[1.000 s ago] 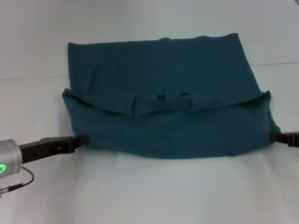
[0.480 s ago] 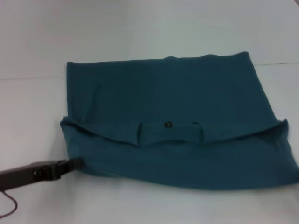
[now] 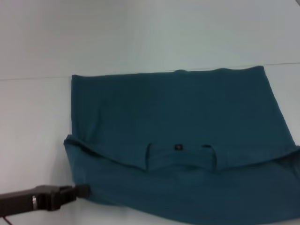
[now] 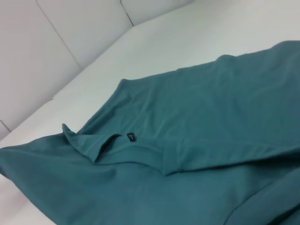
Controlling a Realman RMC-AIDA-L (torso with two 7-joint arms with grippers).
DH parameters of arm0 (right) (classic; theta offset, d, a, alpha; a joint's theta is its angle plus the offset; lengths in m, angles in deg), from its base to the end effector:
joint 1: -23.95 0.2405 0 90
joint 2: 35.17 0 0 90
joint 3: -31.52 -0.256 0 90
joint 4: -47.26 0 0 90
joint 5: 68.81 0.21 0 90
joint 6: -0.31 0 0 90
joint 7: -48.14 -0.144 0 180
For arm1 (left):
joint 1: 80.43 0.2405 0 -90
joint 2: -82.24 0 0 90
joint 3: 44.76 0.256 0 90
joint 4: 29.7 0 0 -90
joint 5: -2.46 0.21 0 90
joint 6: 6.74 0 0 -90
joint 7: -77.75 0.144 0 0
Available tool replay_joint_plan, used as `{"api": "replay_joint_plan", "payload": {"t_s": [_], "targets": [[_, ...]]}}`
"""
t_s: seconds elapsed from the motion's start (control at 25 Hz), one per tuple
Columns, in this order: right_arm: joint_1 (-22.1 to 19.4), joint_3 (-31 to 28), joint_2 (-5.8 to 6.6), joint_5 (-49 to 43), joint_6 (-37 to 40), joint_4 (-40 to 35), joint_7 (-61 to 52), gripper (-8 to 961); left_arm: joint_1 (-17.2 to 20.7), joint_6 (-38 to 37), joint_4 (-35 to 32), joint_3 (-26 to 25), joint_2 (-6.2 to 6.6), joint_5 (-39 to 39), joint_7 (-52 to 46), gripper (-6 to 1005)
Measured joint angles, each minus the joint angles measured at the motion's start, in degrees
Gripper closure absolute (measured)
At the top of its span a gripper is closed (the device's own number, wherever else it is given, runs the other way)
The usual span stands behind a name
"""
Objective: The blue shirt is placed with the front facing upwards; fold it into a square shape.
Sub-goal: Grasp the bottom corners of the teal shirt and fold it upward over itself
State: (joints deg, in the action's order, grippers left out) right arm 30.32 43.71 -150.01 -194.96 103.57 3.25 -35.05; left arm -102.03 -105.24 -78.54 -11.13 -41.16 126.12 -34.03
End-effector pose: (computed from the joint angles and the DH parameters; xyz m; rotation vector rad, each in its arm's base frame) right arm 0.3997 0.1694 0.0900 -2.2451 1.1920 0.6388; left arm -0.2914 0.2752 0.0063 -2.5465 -1.4914 -0.7206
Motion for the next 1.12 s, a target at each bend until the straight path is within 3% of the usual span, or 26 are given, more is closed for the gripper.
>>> {"api": "replay_joint_plan", "payload": {"t_s": [0.32, 0.84, 1.12], "targets": [[-3.35, -3.65, -0.94, -0.3, 3.54, -0.27, 5.53, 954, 2.47, -5.42, -1.32, -0.46, -0.23, 1.06, 1.68, 1001], [-4.2, -4.92, -1.53, -1.67, 4.58, -0.54, 6.38, 954, 4.15, -9.7, -1.88, -3.54, -0.18, 3.22, 1.74, 1001], [-0.71, -9.98, -0.85, -1.28, 4.7, -0.61, 4.2, 955, 0.53, -8.09, 0.0, -6.08, 0.73, 3.33, 1.15, 1000]]}}
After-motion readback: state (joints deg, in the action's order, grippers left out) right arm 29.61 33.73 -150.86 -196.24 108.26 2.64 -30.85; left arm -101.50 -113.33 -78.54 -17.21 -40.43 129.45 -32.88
